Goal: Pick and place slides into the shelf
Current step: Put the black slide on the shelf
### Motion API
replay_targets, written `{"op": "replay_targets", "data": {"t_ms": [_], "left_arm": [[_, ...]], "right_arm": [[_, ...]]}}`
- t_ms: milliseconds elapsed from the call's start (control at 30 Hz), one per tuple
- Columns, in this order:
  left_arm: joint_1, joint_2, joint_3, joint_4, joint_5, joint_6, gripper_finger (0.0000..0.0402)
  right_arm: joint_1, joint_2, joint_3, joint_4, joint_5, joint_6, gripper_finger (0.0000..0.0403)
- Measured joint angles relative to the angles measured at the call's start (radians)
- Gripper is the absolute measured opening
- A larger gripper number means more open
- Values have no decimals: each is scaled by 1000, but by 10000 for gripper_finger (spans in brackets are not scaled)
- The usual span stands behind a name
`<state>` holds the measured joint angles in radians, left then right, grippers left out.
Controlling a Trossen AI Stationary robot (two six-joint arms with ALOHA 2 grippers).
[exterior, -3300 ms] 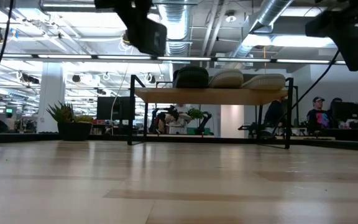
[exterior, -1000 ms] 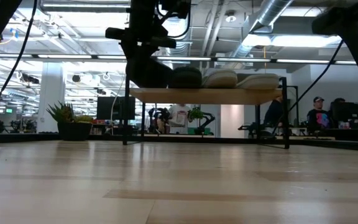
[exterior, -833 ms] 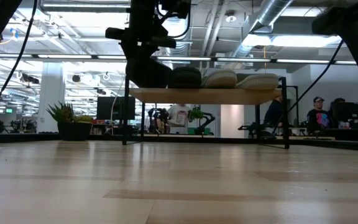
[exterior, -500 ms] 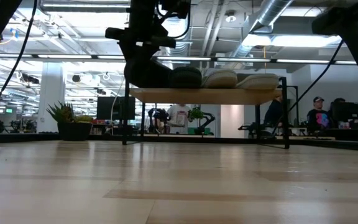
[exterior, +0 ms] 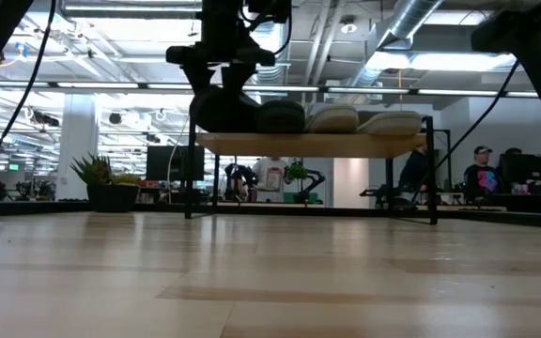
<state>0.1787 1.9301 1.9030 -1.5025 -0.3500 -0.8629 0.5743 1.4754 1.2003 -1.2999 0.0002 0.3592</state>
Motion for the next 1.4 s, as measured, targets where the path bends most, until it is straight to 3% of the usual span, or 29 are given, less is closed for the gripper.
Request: {"op": "replay_targets", "data": {"t_ms": [267, 633, 1267, 1400], "left_arm": [[0, 0, 0, 74, 82, 69, 250], [15, -13, 0, 75, 91, 118, 250], [19, -220, 1, 77, 109, 104, 250], [-22, -312, 1, 84, 21, 105, 250]], "right_arm": [[0, 0, 0, 0, 0, 0, 322], [0, 0, 0, 0, 0, 0, 322], [0, 0, 0, 12, 5, 13, 322], [0, -4, 0, 67, 78, 38, 322]]}}
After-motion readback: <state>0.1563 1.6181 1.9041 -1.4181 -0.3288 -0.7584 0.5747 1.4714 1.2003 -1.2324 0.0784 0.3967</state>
